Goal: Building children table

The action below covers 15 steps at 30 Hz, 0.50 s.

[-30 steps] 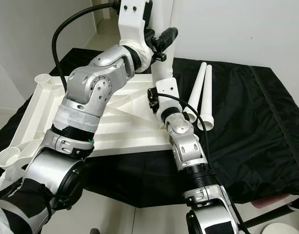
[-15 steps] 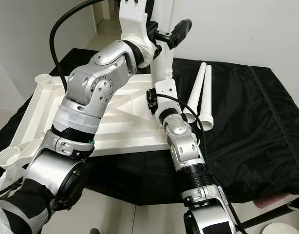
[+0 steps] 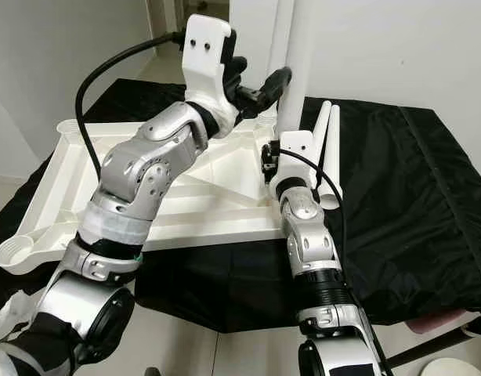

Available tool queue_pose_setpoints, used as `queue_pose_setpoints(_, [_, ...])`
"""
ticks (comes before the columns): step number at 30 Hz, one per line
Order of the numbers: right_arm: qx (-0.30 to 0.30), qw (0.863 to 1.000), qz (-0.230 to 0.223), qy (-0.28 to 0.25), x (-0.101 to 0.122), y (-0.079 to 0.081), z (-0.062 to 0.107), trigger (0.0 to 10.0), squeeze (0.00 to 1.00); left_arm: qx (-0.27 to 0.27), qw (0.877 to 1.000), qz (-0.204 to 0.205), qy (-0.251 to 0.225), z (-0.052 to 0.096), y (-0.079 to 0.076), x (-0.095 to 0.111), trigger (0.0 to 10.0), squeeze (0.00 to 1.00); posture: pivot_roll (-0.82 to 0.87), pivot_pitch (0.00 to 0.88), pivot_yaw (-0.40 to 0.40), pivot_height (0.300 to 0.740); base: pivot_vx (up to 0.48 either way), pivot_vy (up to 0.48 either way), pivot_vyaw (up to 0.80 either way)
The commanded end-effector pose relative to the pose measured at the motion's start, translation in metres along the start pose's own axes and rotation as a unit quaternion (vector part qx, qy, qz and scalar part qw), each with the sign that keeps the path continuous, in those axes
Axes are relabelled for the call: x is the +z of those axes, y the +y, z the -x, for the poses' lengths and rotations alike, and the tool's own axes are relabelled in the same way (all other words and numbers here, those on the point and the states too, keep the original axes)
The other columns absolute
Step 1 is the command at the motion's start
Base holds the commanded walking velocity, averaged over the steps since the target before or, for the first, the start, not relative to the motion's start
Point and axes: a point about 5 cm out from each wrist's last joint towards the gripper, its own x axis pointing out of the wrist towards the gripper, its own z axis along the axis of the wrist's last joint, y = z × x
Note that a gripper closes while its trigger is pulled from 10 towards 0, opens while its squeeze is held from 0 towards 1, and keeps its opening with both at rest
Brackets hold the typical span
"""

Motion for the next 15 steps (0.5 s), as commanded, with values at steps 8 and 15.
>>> queue_pose_setpoints(8, [-0.039, 0.999, 0.014, -0.011, -0.006, -0.024, 0.015, 10.0, 0.00, -0.017, 0.999, -0.027, 0.034, 0.019, 0.005, -0.023, 10.0, 0.00, -0.01, 0.008, 0.004, 0.740, 0.000, 0.000, 0.00])
queue_pose_setpoints(15, [-0.047, 0.998, 0.031, -0.004, -0.016, -0.033, 0.027, 10.0, 0.00, -0.007, 0.998, -0.037, 0.060, 0.031, 0.010, -0.040, 10.0, 0.00, -0.01, 0.010, 0.004, 0.740, 0.000, 0.000, 0.00])
